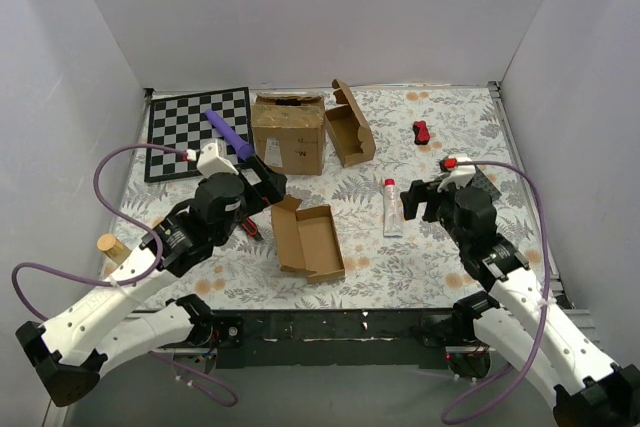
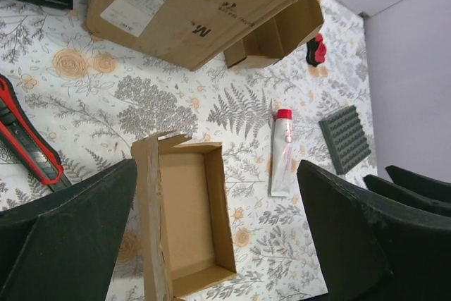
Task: Unpack the express box
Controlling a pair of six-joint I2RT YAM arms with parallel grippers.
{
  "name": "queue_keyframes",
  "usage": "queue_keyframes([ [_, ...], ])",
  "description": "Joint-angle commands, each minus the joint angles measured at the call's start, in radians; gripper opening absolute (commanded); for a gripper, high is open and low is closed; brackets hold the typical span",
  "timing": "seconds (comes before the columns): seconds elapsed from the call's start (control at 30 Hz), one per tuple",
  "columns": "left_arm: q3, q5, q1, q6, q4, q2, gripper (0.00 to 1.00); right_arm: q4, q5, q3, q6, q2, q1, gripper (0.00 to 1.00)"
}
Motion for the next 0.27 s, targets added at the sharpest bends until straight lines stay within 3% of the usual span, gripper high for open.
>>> queue_keyframes([
  [0.0, 0.017, 0.024, 0.004, -0.034, -0.045, 0.032, 0.98, 0.206, 0.065, -0.071, -0.053, -0.12, 0.009, 0.96],
  [0.23, -0.011, 0.038, 0.004, -0.088, -0.037, 0.005, 0.98, 0.106, 0.113, 0.001, -0.027, -0.091, 0.016, 0.97],
])
